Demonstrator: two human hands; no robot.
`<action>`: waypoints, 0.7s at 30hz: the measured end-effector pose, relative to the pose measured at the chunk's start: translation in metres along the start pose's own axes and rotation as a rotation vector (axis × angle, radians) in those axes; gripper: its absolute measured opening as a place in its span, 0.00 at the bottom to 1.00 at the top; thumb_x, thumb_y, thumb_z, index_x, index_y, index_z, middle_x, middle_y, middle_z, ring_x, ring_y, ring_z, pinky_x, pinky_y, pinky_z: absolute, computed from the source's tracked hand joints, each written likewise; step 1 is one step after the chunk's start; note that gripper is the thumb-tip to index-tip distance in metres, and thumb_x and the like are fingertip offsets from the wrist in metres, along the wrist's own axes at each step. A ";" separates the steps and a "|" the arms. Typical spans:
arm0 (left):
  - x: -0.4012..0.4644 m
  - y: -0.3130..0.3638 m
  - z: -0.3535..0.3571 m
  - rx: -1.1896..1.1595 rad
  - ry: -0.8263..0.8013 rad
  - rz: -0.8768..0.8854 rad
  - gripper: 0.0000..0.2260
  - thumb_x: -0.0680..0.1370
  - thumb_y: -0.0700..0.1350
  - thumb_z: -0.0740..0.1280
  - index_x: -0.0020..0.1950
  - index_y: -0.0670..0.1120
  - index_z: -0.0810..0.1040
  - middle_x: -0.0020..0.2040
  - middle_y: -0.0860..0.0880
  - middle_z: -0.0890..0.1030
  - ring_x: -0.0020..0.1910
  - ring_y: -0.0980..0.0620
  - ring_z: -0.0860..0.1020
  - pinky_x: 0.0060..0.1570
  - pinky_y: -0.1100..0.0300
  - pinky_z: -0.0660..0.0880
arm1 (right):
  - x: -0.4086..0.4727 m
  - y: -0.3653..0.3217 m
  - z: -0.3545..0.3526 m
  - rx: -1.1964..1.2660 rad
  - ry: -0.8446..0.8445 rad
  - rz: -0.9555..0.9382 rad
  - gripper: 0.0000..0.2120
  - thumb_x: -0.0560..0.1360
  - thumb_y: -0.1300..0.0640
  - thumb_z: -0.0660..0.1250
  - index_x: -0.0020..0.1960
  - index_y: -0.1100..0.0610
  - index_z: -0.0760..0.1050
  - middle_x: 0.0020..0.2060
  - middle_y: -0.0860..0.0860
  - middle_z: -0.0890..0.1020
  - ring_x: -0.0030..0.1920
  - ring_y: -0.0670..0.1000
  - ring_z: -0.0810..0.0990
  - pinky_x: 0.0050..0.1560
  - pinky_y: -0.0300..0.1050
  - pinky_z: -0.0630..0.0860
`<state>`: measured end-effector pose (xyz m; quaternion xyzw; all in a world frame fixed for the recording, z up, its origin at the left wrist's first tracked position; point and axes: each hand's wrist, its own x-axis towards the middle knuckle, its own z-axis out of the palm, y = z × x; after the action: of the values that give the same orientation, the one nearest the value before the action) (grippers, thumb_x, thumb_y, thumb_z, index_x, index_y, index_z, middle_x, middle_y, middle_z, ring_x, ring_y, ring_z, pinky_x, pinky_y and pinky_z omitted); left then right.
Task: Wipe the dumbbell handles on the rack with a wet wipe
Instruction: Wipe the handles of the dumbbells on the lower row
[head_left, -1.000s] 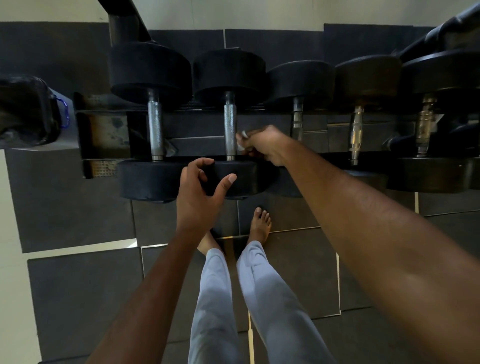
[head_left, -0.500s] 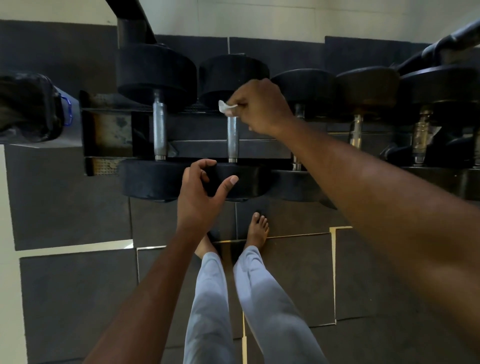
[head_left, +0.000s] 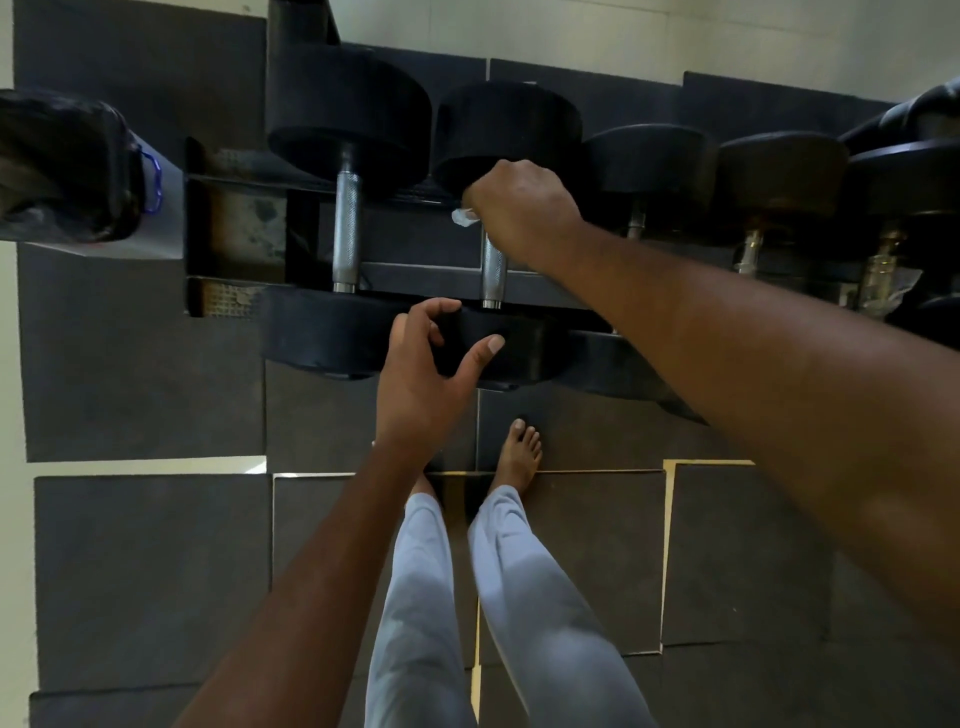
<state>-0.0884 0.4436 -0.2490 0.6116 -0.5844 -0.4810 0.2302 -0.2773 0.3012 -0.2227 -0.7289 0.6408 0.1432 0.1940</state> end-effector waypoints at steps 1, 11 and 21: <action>0.000 0.000 0.000 0.003 -0.006 -0.003 0.25 0.77 0.61 0.77 0.70 0.55 0.74 0.55 0.55 0.73 0.53 0.59 0.76 0.46 0.71 0.75 | 0.002 -0.002 -0.001 -0.003 -0.032 0.002 0.09 0.82 0.61 0.64 0.46 0.61 0.80 0.38 0.56 0.76 0.37 0.56 0.75 0.38 0.45 0.67; 0.000 0.004 -0.003 0.009 -0.034 -0.027 0.26 0.77 0.62 0.76 0.71 0.56 0.73 0.56 0.54 0.73 0.53 0.59 0.76 0.49 0.62 0.81 | 0.007 -0.015 -0.011 0.006 -0.370 -0.119 0.08 0.80 0.49 0.74 0.58 0.48 0.86 0.46 0.46 0.84 0.49 0.51 0.83 0.45 0.45 0.77; 0.002 0.005 -0.005 0.016 -0.047 -0.023 0.25 0.76 0.61 0.77 0.70 0.56 0.74 0.54 0.55 0.73 0.49 0.59 0.75 0.45 0.69 0.73 | -0.018 -0.009 0.011 0.213 -0.403 -0.123 0.05 0.80 0.54 0.71 0.51 0.50 0.86 0.42 0.47 0.84 0.45 0.48 0.82 0.41 0.46 0.77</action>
<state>-0.0864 0.4394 -0.2432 0.6085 -0.5865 -0.4932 0.2061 -0.2700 0.3234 -0.2229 -0.6987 0.5549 0.2053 0.4021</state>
